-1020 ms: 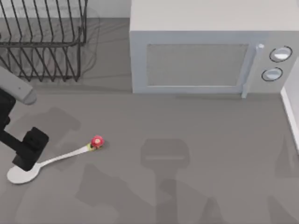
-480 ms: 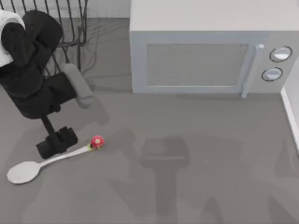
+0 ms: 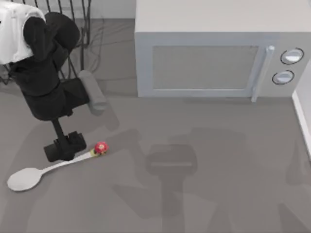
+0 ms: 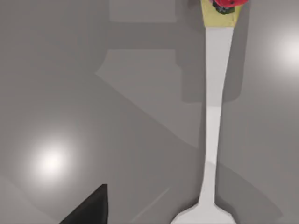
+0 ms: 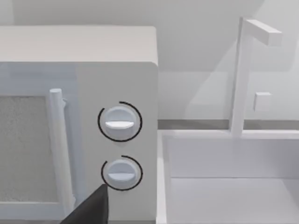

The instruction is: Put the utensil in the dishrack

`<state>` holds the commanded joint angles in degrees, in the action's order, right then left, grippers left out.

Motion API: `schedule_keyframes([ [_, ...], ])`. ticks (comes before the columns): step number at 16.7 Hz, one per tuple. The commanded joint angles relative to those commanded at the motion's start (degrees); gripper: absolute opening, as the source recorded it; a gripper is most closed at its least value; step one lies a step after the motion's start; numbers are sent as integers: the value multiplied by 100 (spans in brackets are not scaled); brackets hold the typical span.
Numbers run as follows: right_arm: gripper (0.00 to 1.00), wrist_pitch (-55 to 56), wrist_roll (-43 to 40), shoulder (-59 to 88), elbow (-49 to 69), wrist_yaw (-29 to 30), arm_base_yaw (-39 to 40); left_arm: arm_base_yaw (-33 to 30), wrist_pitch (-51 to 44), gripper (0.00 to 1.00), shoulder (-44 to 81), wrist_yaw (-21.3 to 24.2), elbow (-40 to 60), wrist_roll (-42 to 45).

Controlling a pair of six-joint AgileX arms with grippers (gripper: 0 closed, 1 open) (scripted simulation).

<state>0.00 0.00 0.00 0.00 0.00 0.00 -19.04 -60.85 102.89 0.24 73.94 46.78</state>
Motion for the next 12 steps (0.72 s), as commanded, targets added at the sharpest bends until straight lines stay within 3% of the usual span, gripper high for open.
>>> schedule_keyframes([
  [4,100,0,0,0,0,0,0,15,233,100,92,0,-162,7],
  [12,100,0,0,0,0,0,0,7,2117,100,937,5,-1166,22],
])
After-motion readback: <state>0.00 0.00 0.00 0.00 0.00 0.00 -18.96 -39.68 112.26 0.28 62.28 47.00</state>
